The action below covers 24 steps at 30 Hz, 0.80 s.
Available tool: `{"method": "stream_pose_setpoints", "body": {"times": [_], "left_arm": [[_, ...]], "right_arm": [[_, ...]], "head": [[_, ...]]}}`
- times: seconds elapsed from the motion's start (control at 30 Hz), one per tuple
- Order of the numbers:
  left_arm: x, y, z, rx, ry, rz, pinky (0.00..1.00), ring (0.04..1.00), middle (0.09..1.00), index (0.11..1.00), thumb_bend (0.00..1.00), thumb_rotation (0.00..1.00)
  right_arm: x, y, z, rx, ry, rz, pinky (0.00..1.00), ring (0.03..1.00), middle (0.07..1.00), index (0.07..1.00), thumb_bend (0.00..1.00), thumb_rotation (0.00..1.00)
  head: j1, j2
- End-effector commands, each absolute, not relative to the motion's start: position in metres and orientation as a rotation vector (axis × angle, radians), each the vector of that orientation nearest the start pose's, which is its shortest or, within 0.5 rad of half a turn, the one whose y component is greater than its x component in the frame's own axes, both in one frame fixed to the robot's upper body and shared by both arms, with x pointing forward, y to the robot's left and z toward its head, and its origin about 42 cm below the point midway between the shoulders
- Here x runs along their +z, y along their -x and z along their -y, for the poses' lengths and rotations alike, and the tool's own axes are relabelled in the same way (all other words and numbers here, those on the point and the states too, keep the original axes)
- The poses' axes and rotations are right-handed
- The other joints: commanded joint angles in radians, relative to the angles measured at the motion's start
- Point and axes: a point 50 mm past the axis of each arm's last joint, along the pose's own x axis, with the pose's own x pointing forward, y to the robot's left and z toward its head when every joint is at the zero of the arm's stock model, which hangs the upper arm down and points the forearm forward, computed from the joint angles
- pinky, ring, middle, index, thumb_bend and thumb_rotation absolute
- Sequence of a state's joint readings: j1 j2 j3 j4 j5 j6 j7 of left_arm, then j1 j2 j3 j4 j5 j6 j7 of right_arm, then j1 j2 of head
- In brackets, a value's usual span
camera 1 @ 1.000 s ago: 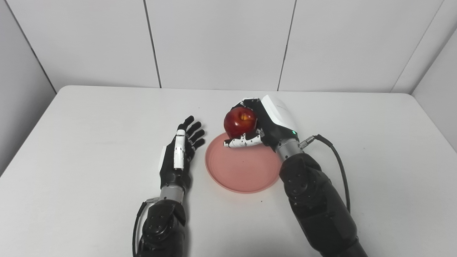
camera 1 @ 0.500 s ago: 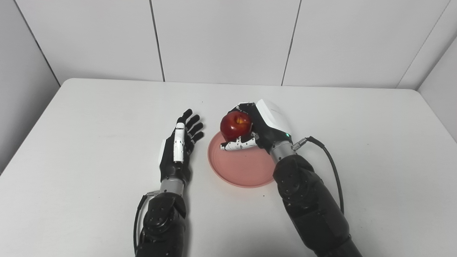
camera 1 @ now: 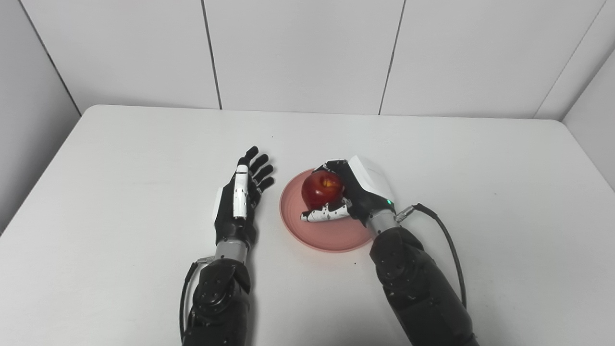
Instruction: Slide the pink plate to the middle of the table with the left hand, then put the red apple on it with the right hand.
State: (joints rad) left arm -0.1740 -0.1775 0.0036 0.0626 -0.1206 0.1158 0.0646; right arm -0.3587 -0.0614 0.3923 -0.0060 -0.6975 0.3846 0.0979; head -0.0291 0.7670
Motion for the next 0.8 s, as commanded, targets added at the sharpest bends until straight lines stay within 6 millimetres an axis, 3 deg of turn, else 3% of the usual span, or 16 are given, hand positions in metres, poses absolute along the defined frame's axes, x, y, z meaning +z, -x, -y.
{"method": "stream_pose_setpoints", "body": {"times": [0.0, 0.3, 0.77], "left_arm": [[0.132, -0.339, -0.131, -0.012, 0.285, -0.021, 0.84, 0.850, 0.868, 0.862, 0.39, 1.00], [0.132, -0.339, -0.131, -0.015, 0.288, -0.025, 0.83, 0.849, 0.866, 0.861, 0.39, 1.00], [0.133, -0.338, -0.131, -0.018, 0.290, -0.025, 0.83, 0.845, 0.862, 0.857, 0.40, 1.00]], "right_arm": [[0.197, -0.369, 0.102, 0.251, 0.843, 0.214, 0.24, 0.329, 0.416, 0.525, 0.52, 0.00], [0.188, -0.365, 0.103, 0.256, 0.875, 0.206, 0.30, 0.370, 0.430, 0.522, 0.53, 0.00], [0.182, -0.361, 0.102, 0.265, 0.901, 0.201, 0.26, 0.352, 0.426, 0.527, 0.52, 0.00]], "head": [[0.000, 0.004], [-0.003, 0.008], [-0.012, 0.011]]}}
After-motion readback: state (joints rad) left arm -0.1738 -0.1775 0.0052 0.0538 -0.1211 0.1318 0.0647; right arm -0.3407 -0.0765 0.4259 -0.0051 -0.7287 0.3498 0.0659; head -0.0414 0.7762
